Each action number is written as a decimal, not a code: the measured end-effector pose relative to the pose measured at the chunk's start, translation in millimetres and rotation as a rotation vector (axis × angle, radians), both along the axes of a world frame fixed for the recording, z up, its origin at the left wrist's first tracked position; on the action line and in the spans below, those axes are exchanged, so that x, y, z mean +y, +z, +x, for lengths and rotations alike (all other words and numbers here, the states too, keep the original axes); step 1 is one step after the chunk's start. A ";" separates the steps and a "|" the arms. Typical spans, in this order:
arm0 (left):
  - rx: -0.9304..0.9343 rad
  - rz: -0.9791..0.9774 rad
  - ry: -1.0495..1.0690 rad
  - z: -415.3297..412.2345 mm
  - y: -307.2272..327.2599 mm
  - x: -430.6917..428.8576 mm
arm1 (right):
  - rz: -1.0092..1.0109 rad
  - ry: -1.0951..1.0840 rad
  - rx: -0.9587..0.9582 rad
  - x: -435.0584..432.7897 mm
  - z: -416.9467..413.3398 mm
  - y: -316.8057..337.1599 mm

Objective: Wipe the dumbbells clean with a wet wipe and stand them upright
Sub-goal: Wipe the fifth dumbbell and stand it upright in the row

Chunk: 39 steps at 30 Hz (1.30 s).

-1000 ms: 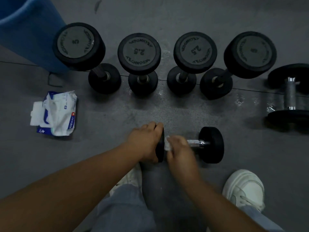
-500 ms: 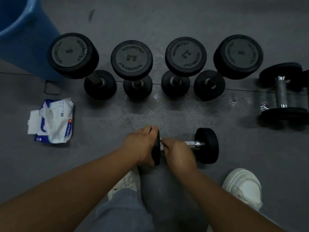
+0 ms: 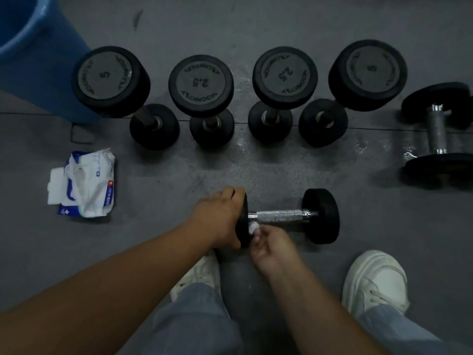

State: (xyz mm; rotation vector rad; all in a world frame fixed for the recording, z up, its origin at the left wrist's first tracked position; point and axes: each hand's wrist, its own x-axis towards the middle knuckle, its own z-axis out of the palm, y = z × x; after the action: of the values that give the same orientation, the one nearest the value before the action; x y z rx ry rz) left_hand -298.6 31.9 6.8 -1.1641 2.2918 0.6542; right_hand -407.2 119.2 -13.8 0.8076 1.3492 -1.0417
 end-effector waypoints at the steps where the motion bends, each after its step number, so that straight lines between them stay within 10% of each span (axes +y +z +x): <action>1: 0.006 0.000 0.002 0.1 -0.5 -0.1 | -0.026 -0.037 -0.044 -2.8 -1.3 8.2; 21: 0.018 0.006 0.014 1.2 1.1 4.5 | 0.019 0.458 0.112 -21.8 -0.5 20.5; 28: 0.009 0.019 0.017 0.0 0.3 1.5 | -0.112 1.511 1.249 -2.6 -37.4 31.8; 33: 0.027 0.006 0.007 1.2 4.0 2.0 | -0.274 2.056 1.493 -2.3 -15.9 2.0; 39: 0.035 0.012 0.006 0.7 0.7 3.5 | -0.348 2.165 1.497 6.8 -22.5 -4.3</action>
State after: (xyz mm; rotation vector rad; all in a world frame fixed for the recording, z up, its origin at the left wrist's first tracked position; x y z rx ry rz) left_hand -297.9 35.5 7.4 -1.1629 2.3105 0.6950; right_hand -429.6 125.9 -18.1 -1.9165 1.8736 0.2589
